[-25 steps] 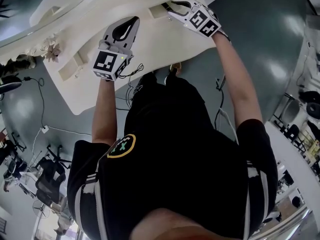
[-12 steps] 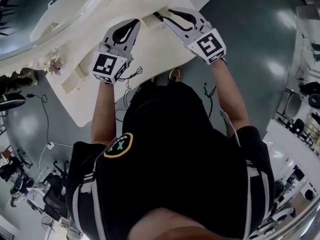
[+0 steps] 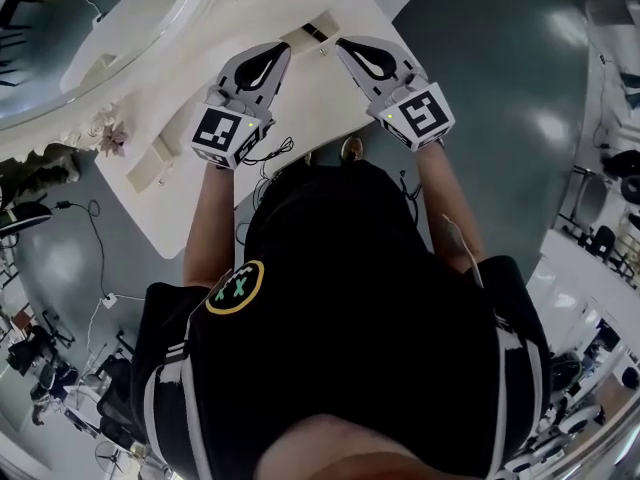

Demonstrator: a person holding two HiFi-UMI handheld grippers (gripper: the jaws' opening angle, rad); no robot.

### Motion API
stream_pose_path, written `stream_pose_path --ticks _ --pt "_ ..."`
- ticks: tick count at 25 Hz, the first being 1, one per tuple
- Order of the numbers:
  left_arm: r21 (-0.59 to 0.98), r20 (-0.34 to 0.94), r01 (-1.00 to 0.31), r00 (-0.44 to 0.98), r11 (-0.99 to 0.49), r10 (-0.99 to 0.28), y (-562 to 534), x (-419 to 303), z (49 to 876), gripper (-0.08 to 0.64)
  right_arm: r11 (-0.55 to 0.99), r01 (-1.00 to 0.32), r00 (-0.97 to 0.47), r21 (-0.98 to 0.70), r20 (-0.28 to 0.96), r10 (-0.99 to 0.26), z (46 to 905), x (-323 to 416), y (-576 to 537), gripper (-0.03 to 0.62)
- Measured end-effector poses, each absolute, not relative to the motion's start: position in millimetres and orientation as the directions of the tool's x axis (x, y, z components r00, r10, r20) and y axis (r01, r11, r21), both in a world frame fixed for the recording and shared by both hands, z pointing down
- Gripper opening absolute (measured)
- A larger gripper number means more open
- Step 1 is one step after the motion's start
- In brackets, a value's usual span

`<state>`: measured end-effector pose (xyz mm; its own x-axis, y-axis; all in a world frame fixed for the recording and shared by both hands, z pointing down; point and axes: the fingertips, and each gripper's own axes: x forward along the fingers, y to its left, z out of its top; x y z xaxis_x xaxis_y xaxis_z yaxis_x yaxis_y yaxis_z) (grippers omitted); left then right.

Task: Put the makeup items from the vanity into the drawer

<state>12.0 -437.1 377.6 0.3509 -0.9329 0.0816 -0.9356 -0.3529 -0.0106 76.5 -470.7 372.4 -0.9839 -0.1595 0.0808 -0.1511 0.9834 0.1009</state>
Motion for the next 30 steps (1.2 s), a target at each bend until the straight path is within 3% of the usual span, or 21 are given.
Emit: stream_pose_path --ticks 30 --pt "-0.033 0.067 -0.932 0.358 -0.360 -0.931 -432.9 4.7 368.7 0.021 0.967 -0.199 -0.973 0.158 0.081 -0.214 363.3 72.0 -472.9 0.020"
